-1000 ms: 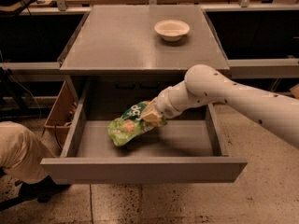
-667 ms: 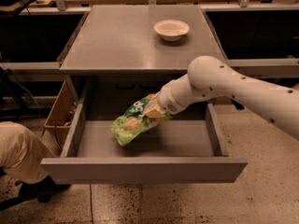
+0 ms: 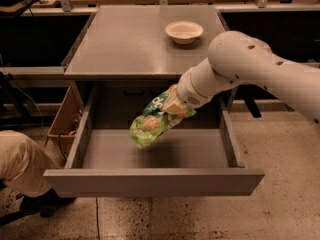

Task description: Pick green rice chip bag from top drawer and place on counter

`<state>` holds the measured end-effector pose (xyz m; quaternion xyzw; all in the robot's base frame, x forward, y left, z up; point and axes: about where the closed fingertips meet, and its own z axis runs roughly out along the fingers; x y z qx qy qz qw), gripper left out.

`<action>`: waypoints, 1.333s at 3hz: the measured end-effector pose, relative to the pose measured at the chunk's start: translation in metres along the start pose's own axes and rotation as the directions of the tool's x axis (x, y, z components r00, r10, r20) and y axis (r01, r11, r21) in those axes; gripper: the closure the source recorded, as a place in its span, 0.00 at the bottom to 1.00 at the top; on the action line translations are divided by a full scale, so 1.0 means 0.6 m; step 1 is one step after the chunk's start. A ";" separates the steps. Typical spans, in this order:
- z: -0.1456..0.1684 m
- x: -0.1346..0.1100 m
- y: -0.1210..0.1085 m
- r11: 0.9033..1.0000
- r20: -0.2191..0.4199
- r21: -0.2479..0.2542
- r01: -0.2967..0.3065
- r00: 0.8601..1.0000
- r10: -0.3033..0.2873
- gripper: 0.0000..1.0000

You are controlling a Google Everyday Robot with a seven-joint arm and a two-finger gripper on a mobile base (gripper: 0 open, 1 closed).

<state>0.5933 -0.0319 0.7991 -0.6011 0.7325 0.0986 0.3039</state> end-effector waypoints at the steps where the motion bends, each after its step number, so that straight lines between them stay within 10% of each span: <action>1: -0.052 -0.031 -0.006 0.999 -0.054 0.045 0.004 0.999 -0.001 1.00; 2: -0.052 -0.031 -0.006 0.999 -0.054 0.045 0.004 0.999 -0.001 1.00; 4: -0.148 -0.166 -0.128 0.984 -0.021 0.144 0.105 0.994 -0.103 1.00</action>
Offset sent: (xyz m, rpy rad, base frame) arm -0.0042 -0.0019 0.0310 -0.0509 -0.0226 -0.0294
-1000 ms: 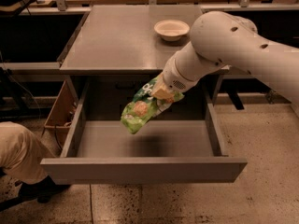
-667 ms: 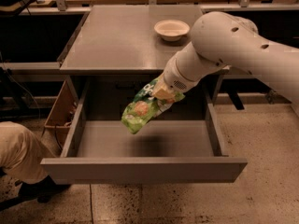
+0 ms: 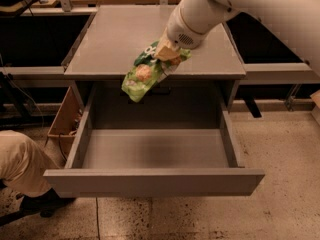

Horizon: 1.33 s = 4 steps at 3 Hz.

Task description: Pick green rice chip bag from top drawer and place on counter

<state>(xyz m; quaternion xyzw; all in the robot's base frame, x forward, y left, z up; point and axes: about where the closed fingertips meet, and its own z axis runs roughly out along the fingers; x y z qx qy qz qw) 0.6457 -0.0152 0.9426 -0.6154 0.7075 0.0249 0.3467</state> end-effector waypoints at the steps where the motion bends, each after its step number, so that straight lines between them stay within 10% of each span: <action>1: -0.002 -0.039 -0.065 1.000 0.051 0.012 0.003 0.999 -0.003 1.00; 4: 0.108 -0.092 -0.199 0.994 0.251 0.031 -0.102 0.964 0.091 1.00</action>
Offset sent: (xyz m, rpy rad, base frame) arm 0.1276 0.0312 0.0805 0.2273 -0.0853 0.0253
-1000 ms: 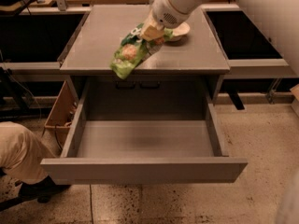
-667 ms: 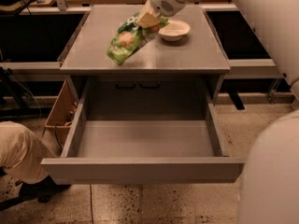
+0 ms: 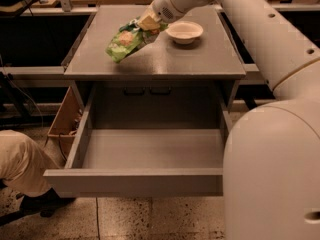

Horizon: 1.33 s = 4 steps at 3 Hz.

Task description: Pick green rice chip bag from top drawer and place on counter

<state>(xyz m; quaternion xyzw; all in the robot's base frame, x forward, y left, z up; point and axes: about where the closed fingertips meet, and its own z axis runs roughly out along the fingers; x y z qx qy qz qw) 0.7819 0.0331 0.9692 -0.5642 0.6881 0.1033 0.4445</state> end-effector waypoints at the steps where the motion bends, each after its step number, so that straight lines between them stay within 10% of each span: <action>1: 0.036 0.020 -0.007 1.000 0.020 0.006 -0.027 0.999 0.027 1.00; 4: 0.074 0.055 0.014 0.999 0.032 -0.020 -0.035 0.999 0.036 0.27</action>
Offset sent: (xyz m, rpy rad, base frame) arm 0.0242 0.0061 -0.0483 0.0424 0.0095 -0.0288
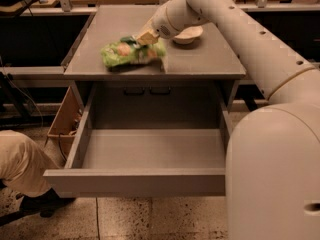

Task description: Pick green rice chip bag from top drawer and place on counter

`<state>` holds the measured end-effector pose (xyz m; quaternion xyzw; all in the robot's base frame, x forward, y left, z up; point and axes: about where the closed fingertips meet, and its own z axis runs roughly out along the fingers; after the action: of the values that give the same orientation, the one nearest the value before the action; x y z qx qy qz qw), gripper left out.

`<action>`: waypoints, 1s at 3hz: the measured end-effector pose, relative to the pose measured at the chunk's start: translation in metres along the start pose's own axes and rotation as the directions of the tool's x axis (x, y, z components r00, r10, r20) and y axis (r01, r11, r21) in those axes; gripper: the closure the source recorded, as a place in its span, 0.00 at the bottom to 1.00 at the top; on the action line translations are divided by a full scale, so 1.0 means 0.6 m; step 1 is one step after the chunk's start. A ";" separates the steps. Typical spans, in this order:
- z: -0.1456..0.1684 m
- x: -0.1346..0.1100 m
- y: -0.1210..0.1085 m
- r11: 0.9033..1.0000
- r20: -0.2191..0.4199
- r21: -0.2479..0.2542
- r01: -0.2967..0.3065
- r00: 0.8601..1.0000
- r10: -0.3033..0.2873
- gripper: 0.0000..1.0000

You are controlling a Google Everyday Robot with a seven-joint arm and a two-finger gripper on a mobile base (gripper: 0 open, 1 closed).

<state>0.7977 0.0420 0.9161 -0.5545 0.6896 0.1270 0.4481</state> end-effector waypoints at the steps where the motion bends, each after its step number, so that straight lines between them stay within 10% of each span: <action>1: -0.024 -0.005 0.000 1.000 0.002 -0.014 0.027 1.000 -0.027 0.00; 3: -0.142 0.011 -0.006 0.993 -0.053 -0.024 0.112 0.992 -0.113 0.00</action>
Offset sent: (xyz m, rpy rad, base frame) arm -0.0267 -0.0516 0.0489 -0.0605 -0.0320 0.0488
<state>0.7604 -0.0209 0.9606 -0.6004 0.6680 0.0938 0.4296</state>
